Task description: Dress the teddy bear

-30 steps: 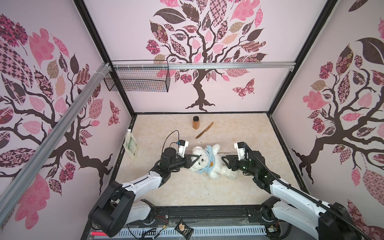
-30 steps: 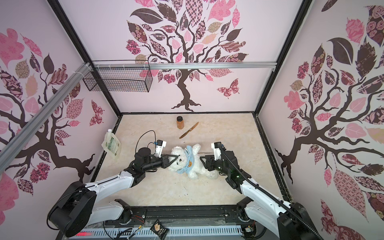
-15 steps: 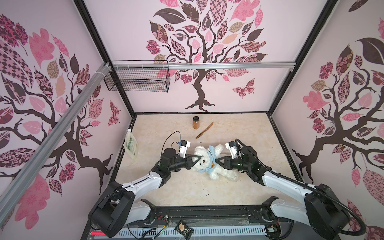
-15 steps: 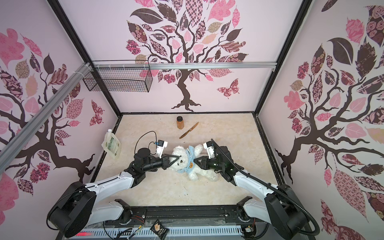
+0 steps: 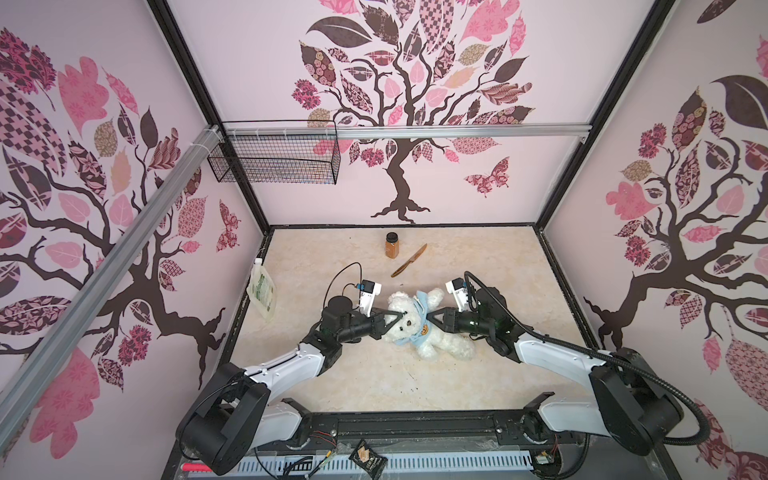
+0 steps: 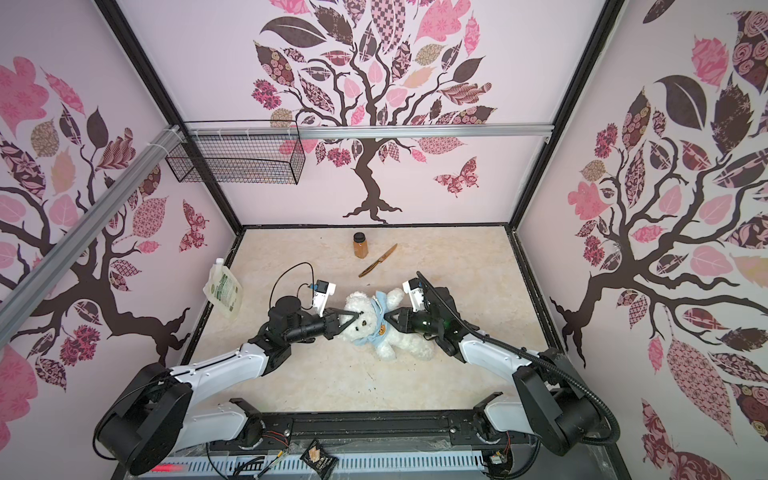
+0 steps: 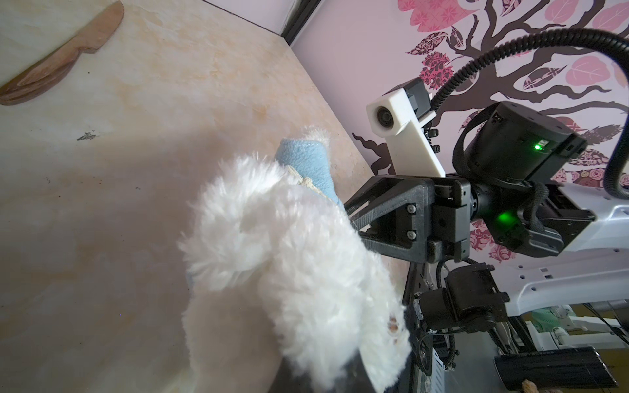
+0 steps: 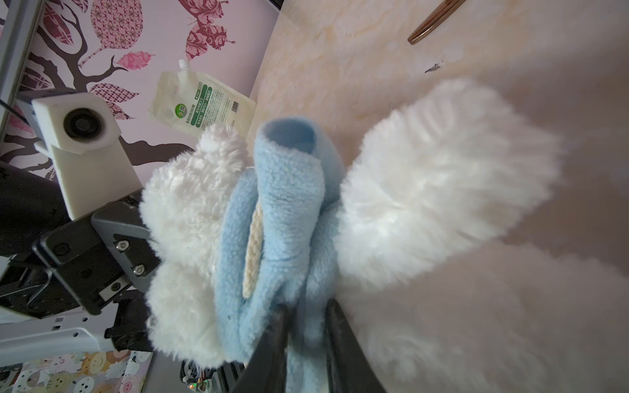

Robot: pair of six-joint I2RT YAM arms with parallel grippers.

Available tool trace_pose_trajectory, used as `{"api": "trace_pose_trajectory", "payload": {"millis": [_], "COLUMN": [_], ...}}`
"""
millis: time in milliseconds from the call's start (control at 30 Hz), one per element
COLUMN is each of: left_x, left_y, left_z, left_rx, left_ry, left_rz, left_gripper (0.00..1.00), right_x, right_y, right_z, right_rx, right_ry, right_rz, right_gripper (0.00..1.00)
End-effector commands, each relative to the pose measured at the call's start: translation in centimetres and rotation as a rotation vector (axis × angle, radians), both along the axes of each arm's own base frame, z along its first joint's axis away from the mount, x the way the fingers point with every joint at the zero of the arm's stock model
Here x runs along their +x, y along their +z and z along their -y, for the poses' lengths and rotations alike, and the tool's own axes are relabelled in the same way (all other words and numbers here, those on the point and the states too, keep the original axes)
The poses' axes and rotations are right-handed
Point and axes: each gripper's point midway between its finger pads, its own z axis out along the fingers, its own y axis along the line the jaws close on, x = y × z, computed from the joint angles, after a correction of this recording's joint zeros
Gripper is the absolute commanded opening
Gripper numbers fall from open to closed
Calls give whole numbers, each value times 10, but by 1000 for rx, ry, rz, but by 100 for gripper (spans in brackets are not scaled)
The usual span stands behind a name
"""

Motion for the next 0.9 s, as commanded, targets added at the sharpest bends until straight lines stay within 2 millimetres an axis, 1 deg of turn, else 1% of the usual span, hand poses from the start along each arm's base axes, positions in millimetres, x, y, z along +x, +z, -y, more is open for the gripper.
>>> {"api": "trace_pose_trajectory", "payload": {"millis": [0, 100, 233, 333, 433, 500, 567, 633, 667, 767, 867], "left_x": [-9, -9, -11, -16, -33, -49, -57, -60, -63, -65, -62], "left_y": [17, 16, 13, 7, -4, -13, -18, -17, -20, -9, 2], "left_z": [5, 4, 1, 2, 13, 22, 25, 27, 25, 25, 23], "left_rx": [-33, -21, -1, 39, 165, 263, 307, 314, 331, 315, 301], "left_ry": [-47, -41, -26, -28, -96, -168, -204, -215, -221, -219, -182], "left_rz": [76, 78, 90, 125, 200, 239, 245, 261, 253, 292, 293], "left_gripper": [0, 0, 0, 0, 0, 0, 0, 0, 0, 0, 0], "right_x": [19, 25, 36, 41, 44, 45, 49, 54, 58, 66, 73], "right_y": [12, 11, 13, 21, 34, 42, 46, 46, 45, 42, 37], "right_z": [-4, 4, 27, 44, 55, 63, 75, 90, 100, 125, 140], "right_rx": [20, 21, 35, 66, 96, 109, 111, 108, 114, 125, 118], "right_ry": [-34, -78, -185, -260, -316, -358, -409, -470, -505, -583, -629], "right_rz": [36, 41, 39, 49, 67, 76, 80, 75, 66, 52, 33], "right_gripper": [20, 9, 1, 0, 0, 0, 0, 0, 0, 0, 0]}}
